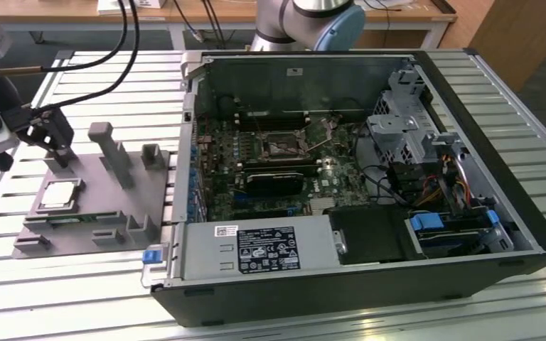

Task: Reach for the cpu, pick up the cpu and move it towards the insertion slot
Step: 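Pick up the cpu and move it towards the insertion slot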

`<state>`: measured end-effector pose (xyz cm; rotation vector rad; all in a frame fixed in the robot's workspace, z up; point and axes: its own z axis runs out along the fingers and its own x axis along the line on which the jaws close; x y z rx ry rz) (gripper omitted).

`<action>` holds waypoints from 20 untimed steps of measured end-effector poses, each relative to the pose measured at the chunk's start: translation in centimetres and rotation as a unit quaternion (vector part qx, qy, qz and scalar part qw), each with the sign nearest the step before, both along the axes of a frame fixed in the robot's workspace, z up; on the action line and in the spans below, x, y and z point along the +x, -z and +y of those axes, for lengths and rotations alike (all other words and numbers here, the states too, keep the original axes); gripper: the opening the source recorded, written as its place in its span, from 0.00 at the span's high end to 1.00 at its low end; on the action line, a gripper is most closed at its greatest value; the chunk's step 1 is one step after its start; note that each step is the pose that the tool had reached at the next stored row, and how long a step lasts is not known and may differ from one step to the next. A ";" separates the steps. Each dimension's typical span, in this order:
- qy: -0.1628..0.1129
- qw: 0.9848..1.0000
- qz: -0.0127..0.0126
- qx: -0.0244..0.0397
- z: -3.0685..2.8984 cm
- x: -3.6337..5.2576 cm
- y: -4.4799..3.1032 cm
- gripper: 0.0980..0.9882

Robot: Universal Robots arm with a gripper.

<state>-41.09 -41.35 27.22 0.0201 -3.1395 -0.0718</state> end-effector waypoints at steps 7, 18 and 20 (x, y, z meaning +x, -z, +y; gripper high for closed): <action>0.000 1.000 0.000 0.000 -0.01 -0.09 1.27 0.19; 0.000 1.000 0.000 0.000 -0.01 -0.41 3.28 0.19; 0.000 1.000 0.000 0.000 -0.01 -0.44 3.65 0.19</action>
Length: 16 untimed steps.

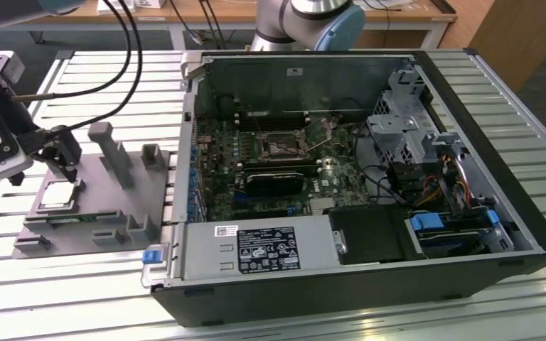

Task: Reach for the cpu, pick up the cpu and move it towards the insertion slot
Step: 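Pick up the cpu and move it towards the insertion slot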

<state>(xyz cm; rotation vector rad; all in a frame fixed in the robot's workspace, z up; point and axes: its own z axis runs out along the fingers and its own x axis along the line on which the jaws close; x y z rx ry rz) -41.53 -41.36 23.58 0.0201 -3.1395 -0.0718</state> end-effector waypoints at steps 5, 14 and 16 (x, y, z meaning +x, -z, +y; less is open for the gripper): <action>0.000 1.000 0.000 0.000 0.02 -0.13 0.92 0.19; 0.000 1.000 0.000 0.000 0.53 -0.54 2.54 0.19; -0.001 1.000 0.000 0.000 0.62 -0.67 2.91 0.19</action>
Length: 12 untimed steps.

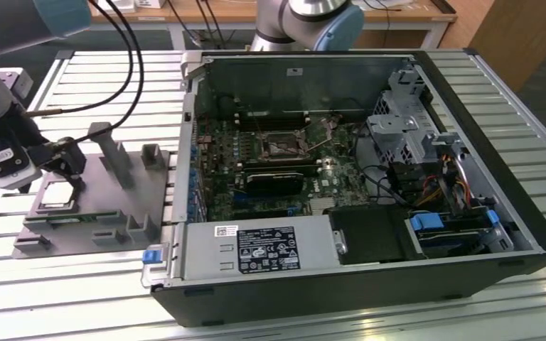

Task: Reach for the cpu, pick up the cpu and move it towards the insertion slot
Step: 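Pick up the cpu and move it towards the insertion slot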

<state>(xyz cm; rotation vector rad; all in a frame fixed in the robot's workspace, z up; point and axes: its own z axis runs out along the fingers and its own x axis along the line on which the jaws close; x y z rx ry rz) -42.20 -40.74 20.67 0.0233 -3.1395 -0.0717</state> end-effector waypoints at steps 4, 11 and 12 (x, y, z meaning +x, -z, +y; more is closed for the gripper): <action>-0.001 1.000 0.000 0.000 0.30 -0.12 0.72 0.19; -0.001 1.000 0.000 0.000 0.66 -0.29 1.78 0.19; -0.001 1.000 0.000 0.000 0.67 -0.35 1.90 0.19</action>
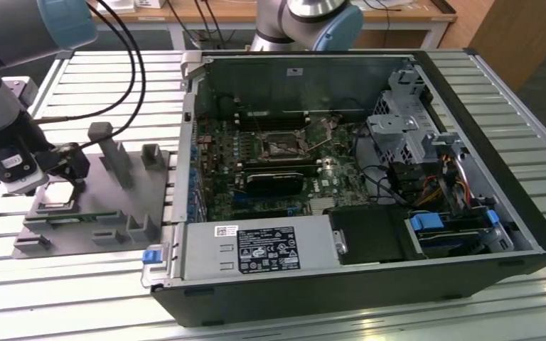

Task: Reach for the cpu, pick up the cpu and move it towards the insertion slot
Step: 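Pick up the cpu and move it towards the insertion slot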

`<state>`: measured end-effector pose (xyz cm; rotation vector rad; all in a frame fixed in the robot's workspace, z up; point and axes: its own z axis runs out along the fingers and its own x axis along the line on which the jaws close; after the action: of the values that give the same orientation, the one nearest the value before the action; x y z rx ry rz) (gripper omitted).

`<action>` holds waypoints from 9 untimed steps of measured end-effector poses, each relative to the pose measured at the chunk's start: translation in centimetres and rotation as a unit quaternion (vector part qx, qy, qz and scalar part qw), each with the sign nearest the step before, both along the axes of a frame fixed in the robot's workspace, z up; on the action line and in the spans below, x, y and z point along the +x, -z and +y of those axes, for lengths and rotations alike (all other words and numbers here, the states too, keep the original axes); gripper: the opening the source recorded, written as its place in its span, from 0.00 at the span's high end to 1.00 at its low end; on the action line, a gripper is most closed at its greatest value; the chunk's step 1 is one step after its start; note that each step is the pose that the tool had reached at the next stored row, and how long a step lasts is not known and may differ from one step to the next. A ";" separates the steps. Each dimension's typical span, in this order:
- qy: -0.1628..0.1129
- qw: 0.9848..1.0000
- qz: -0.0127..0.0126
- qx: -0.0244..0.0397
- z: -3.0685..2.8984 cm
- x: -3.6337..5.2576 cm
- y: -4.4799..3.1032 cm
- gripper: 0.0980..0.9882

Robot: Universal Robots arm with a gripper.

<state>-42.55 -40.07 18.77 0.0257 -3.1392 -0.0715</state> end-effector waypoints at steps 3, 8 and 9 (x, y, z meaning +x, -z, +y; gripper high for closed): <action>0.000 1.000 0.000 0.000 0.00 -0.12 0.17 0.19; 0.000 1.000 0.000 0.000 -0.09 -0.19 0.28 0.28; 0.000 1.000 0.000 0.000 -0.17 -0.19 0.30 0.28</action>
<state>-42.74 -40.24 18.47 0.0257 -3.1393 -0.0717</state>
